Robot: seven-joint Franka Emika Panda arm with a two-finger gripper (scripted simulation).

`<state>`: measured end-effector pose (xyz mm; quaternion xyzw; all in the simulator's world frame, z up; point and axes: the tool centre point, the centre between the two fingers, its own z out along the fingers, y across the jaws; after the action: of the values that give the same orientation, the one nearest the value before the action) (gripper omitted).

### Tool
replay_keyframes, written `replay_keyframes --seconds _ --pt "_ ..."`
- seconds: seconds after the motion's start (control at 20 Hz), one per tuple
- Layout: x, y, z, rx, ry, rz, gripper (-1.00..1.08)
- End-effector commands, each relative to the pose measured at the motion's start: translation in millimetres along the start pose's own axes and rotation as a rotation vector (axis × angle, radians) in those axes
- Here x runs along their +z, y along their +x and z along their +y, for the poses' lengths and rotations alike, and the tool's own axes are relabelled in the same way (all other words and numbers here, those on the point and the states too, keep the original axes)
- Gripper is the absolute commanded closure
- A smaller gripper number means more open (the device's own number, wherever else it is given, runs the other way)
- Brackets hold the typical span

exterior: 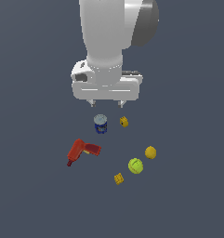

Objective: Pick up a designated object from a clutter of objects.

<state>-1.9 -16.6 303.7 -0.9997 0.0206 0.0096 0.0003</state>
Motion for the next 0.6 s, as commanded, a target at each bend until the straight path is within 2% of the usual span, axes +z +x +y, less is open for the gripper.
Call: replay_keyframes --seconds 0.0,0.55 --pt "0 0 0 0.000 0.000 0.000 -0.92" --pt "-1 -2 -15 -0.029 0.029 0.000 -0.92"
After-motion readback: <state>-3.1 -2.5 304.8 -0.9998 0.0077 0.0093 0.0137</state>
